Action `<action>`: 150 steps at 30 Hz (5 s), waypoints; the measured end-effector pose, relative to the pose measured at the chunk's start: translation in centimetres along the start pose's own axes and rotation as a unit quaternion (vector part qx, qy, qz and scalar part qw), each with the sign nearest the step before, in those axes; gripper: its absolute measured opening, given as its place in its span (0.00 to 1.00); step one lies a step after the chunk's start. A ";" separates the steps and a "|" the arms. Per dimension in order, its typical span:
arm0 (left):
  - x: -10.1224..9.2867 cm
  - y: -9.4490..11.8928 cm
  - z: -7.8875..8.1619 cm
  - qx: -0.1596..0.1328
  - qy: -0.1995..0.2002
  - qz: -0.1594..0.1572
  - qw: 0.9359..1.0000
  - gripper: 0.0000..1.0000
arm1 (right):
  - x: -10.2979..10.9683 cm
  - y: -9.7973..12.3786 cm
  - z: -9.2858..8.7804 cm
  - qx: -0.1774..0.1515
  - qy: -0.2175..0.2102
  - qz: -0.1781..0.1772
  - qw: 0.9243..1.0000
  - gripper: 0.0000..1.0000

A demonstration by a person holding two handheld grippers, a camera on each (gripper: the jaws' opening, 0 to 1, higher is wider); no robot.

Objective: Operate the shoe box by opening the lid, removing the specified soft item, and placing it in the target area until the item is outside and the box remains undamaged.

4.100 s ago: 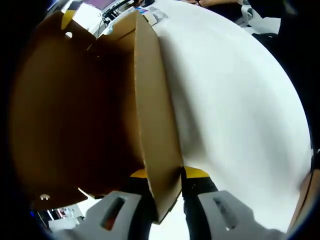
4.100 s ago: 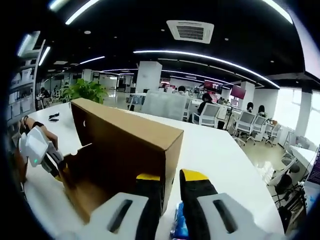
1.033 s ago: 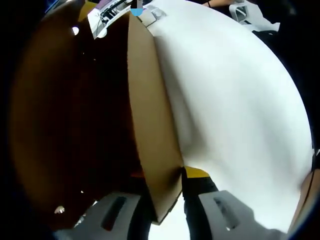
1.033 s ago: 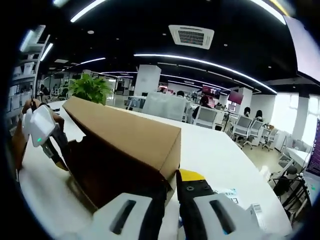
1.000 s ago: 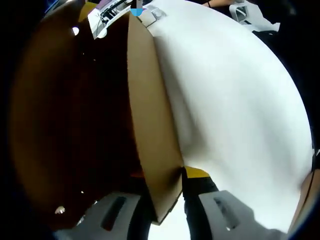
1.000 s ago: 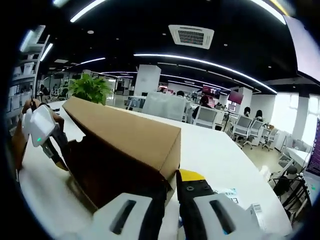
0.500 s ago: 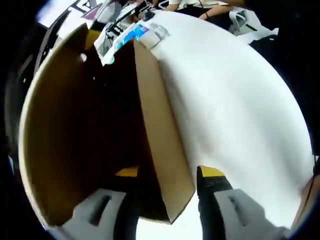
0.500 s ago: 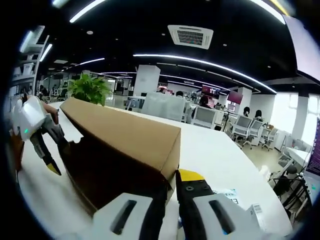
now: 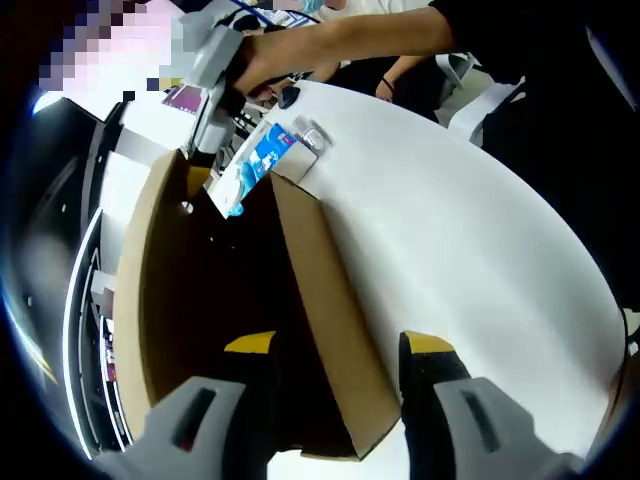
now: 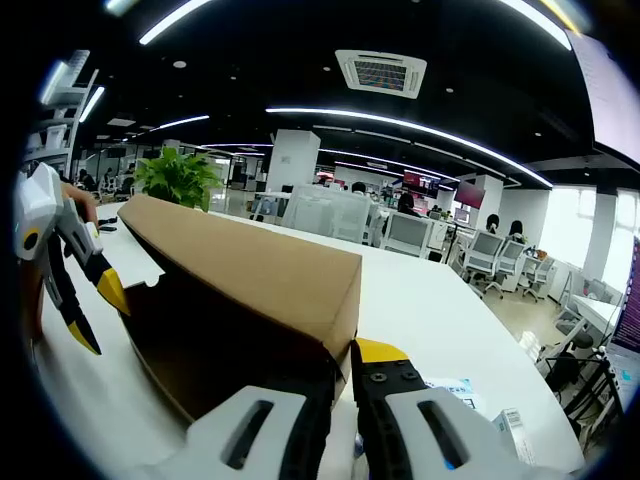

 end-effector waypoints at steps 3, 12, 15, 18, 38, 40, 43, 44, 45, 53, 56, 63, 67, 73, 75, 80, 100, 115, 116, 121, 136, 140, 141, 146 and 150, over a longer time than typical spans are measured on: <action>0.2 0.4 0.5 -0.010 -0.004 0.009 1.000 0.49 | 0.0 0.0 0.0 -0.001 0.003 -0.002 1.000 0.04; -0.5 3.1 3.2 -0.085 -0.012 0.014 0.996 0.49 | -0.5 0.3 0.1 -0.006 0.000 -0.007 1.000 0.04; -0.9 4.4 3.5 -0.104 -0.021 0.005 0.994 0.50 | -0.6 0.4 0.0 -0.007 -0.001 -0.007 1.000 0.04; -0.3 5.5 3.4 -0.101 -0.026 0.017 0.994 0.51 | -0.5 0.5 0.0 -0.008 0.003 -0.007 1.000 0.04; 8.3 7.6 2.9 -0.078 0.090 0.090 0.989 0.53 | -0.8 0.5 -0.4 -0.029 -0.012 0.009 0.999 0.05; 9.0 7.5 2.9 -0.071 0.104 0.096 0.987 0.53 | -0.8 0.4 -0.5 -0.033 -0.017 0.011 0.999 0.05; 9.7 7.0 2.7 -0.054 0.113 0.104 0.987 0.52 | -0.8 0.4 -0.6 -0.038 -0.023 0.012 0.999 0.05; 9.8 6.7 2.5 -0.047 0.120 0.104 0.986 0.52 | -0.8 0.5 -0.6 -0.039 -0.024 0.012 0.999 0.05; 9.8 6.5 2.3 -0.039 0.124 0.104 0.986 0.52 | -0.8 0.5 -0.7 -0.039 -0.023 0.012 0.999 0.05; 10.7 5.4 1.2 -0.009 0.118 0.115 0.986 0.52 | -0.7 0.6 -0.8 -0.039 -0.016 0.015 0.999 0.05; 10.6 5.5 1.0 -0.007 0.126 0.116 0.985 0.52 | -0.6 0.7 -0.9 -0.039 -0.021 0.019 0.999 0.06; 10.5 5.7 0.5 0.004 0.133 0.115 0.984 0.51 | -0.8 0.5 -0.9 -0.041 -0.024 0.018 0.999 0.06; 10.3 6.2 0.1 0.007 0.147 0.114 0.983 0.48 | -0.8 0.5 -0.8 -0.040 -0.022 0.017 0.999 0.05; 10.3 6.3 -0.1 0.004 0.164 0.114 0.980 0.42 | -0.8 0.5 -0.8 -0.038 -0.019 0.017 0.999 0.05; 10.1 6.3 0.0 0.007 0.160 0.114 0.980 0.40 | -0.8 0.5 -0.8 -0.038 -0.018 0.016 0.999 0.05; 9.4 6.2 0.0 0.010 0.157 0.105 0.982 0.35 | -0.8 0.5 -0.9 -0.037 -0.018 0.016 0.999 0.05; 9.0 5.9 -0.4 0.026 0.151 0.113 0.982 0.31 | -0.3 0.7 -1.1 -0.034 -0.018 0.027 0.999 0.07; 8.8 5.9 -0.3 0.018 0.154 0.122 0.980 0.30 | -1.1 5.3 -0.8 0.029 0.161 0.065 0.984 0.27; 8.9 5.9 -0.3 0.017 0.154 0.122 0.980 0.30 | -1.1 5.9 -0.5 0.035 0.186 0.069 0.980 0.30; 9.1 5.7 -0.3 0.015 0.160 0.125 0.979 0.30 | -0.7 8.8 2.7 0.041 0.349 0.073 0.934 0.35; 8.6 5.5 0.1 0.026 0.148 0.129 0.980 0.30 | 5.9 4.2 7.2 0.029 0.520 0.131 0.844 0.40; 8.6 5.4 0.2 0.028 0.145 0.129 0.981 0.30 | 6.1 3.3 7.4 0.030 0.525 0.137 0.840 0.40; 8.5 5.4 0.2 0.029 0.143 0.129 0.981 0.30 | 6.2 3.2 7.5 0.030 0.526 0.138 0.839 0.40; 8.6 5.3 0.3 0.029 0.142 0.129 0.981 0.30 | 5.9 2.7 7.3 0.035 0.534 0.143 0.833 0.39; 8.6 5.3 0.3 0.029 0.141 0.129 0.981 0.30 | 5.7 2.3 6.7 0.046 0.532 0.146 0.833 0.38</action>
Point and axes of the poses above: the point that each gripper's makers call its tool centre point, and the gripper's own axes: y roughly backward along the fingers, x roughly to its left, z roughly out of its top, the point moved 3 cm from there along y, roughly backward along the fingers, and after that the axes turned 13 degrees about y, right-handed, at the moved point
